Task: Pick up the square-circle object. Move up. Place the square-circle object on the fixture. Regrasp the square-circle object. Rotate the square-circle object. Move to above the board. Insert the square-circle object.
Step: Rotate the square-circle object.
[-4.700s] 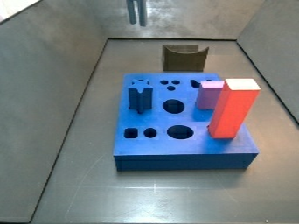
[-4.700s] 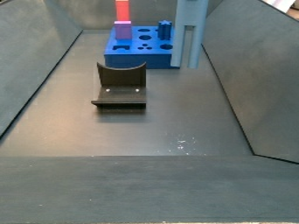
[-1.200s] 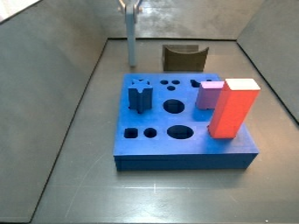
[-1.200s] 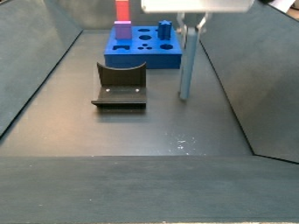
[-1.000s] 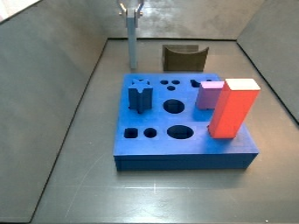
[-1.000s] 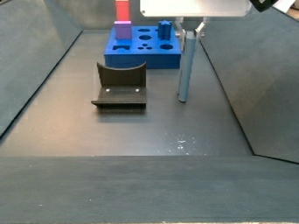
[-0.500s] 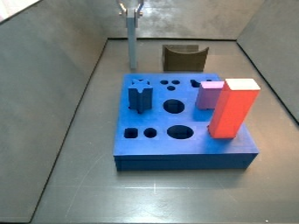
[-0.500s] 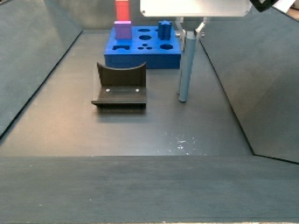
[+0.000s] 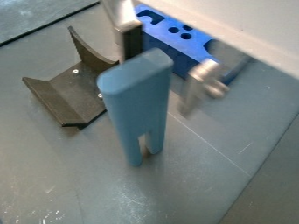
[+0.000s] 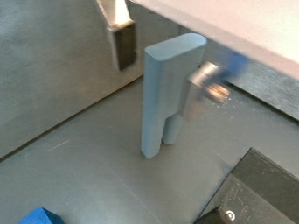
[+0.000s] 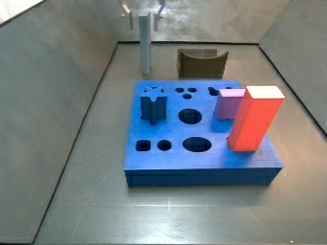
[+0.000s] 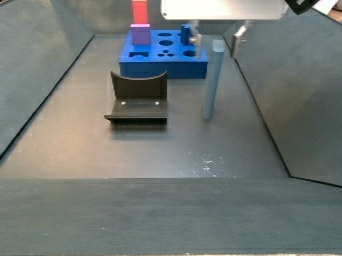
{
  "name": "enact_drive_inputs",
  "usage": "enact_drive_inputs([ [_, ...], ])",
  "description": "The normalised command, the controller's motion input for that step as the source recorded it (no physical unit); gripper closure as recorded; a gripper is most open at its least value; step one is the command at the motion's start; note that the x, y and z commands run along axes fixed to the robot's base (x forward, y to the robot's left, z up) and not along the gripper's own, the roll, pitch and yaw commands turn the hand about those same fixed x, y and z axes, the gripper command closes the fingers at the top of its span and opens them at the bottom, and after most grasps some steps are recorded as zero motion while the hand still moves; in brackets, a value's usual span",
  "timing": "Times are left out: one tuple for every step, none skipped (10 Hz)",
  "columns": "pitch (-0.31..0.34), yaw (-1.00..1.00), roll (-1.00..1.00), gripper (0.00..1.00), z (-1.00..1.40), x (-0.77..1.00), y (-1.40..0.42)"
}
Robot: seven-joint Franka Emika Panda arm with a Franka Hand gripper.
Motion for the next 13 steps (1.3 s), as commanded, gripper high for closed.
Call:
enact_drive_inputs([
  [-0.022,-0.03,-0.18,0.0,1.0,0.0,0.0],
  [-0.006,-0.03,-0.18,0.0,1.0,-0.02,0.0],
  [0.027,-0.03,-0.18,0.0,0.89,-0.04,0.0],
  [0.045,-0.04,-0.18,0.0,0.68,-0.02,0.01],
  [0.058,-0.04,-0.17,0.0,0.5,0.0,0.01],
  [0.078,-0.05,-0.17,0.0,0.32,0.01,0.01],
  [0.008,1.0,-0.01,0.0,0.0,0.0,0.0],
  [0.008,1.0,-0.01,0.0,-0.07,0.02,0.0],
  [0.007,1.0,-0.01,0.0,-0.04,0.03,-0.01],
  [0.006,1.0,-0.01,0.0,-0.03,0.03,0.0],
  [0.006,1.0,-0.01,0.0,-0.03,0.03,0.0],
  [0.006,1.0,-0.01,0.0,-0.02,0.03,0.0],
  [0.006,1.0,-0.01,0.0,-0.02,0.03,0.0],
])
